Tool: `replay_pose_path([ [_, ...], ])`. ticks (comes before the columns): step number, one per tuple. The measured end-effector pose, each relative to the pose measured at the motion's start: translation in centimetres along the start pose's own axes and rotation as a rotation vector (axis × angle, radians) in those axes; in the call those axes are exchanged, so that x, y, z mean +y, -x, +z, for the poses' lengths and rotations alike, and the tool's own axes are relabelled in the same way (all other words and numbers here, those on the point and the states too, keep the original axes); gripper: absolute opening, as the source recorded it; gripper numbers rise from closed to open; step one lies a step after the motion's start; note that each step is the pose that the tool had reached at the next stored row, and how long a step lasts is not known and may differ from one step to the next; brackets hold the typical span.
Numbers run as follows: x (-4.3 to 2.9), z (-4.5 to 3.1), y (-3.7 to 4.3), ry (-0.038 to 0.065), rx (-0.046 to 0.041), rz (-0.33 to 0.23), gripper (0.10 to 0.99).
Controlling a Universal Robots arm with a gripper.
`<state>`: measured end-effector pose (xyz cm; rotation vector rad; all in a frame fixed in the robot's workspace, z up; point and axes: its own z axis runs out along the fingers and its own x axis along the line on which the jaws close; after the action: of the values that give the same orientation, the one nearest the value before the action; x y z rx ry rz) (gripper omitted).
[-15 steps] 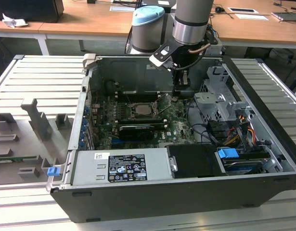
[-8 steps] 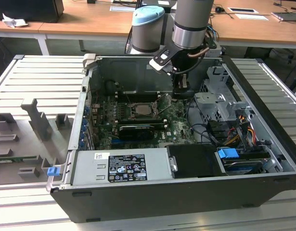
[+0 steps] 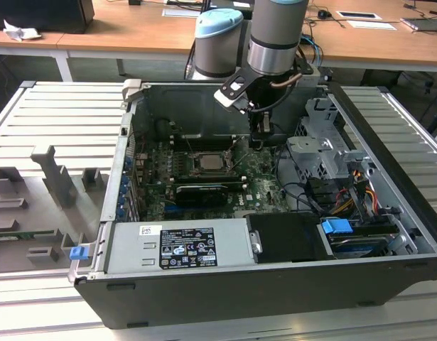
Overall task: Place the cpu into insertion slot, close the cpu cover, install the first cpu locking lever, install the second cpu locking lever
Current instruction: 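Close the cpu cover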
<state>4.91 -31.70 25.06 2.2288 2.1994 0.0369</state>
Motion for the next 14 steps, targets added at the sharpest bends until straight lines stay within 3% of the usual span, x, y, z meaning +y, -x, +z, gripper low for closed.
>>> replay_pose_path([
  [14,-1.45,0.06,0.02,0.0,0.0,0.0,0.106],
])
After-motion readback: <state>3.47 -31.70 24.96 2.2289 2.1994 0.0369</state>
